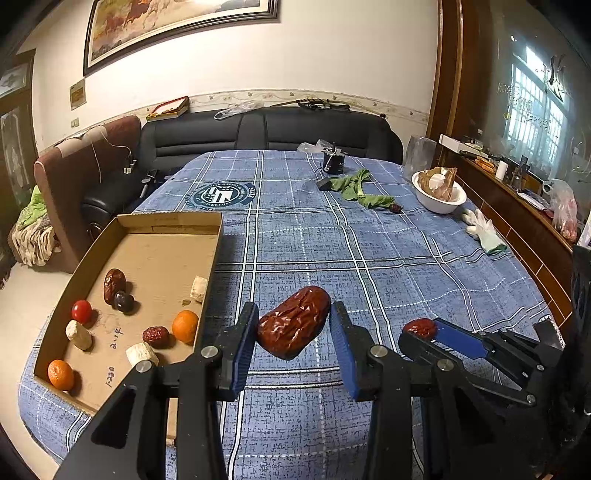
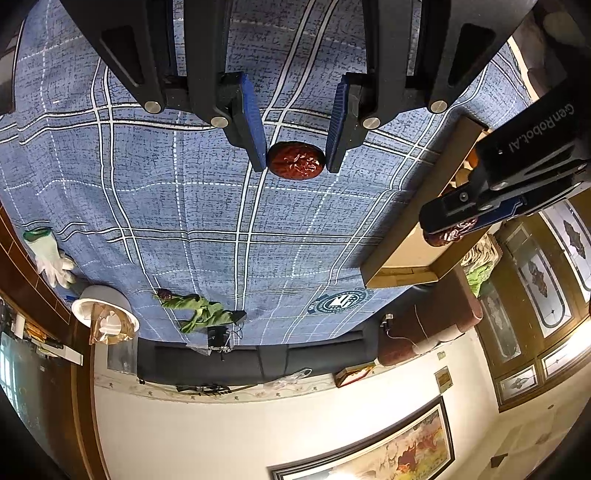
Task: Organize fruits
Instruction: 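Carry both held dates over the cardboard box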
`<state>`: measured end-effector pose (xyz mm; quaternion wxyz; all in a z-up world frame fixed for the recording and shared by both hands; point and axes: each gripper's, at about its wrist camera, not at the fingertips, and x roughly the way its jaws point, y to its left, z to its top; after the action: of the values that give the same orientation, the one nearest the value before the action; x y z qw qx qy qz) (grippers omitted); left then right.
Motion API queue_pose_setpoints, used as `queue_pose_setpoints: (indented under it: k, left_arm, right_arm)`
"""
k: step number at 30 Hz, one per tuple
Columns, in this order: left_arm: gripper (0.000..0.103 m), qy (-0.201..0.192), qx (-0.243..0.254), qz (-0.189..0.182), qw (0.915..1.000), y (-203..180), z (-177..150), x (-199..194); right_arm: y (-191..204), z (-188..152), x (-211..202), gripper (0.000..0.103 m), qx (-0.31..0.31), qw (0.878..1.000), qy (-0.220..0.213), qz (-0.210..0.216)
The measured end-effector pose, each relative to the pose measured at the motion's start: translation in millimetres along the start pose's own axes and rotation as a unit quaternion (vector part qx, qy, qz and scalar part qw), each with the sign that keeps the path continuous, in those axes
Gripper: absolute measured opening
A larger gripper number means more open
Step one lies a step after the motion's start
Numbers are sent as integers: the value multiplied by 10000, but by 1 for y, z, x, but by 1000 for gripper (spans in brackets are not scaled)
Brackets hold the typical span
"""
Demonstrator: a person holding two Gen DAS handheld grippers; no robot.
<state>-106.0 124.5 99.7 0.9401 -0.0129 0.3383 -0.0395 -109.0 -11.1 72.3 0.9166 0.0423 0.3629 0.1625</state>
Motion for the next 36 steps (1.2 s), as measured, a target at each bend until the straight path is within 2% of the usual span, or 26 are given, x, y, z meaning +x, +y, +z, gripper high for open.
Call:
queue_pose_setpoints:
  k: [29,36]
  left_arm:
    - [39,204,-139,-23,9997,21,-4,18]
    - [39,281,-321,62,9991,49,-4,21]
  right_arm:
    - [13,-4,22,36,-38,9995,291,104]
    - [19,4,30,36,-140,9991,376,128]
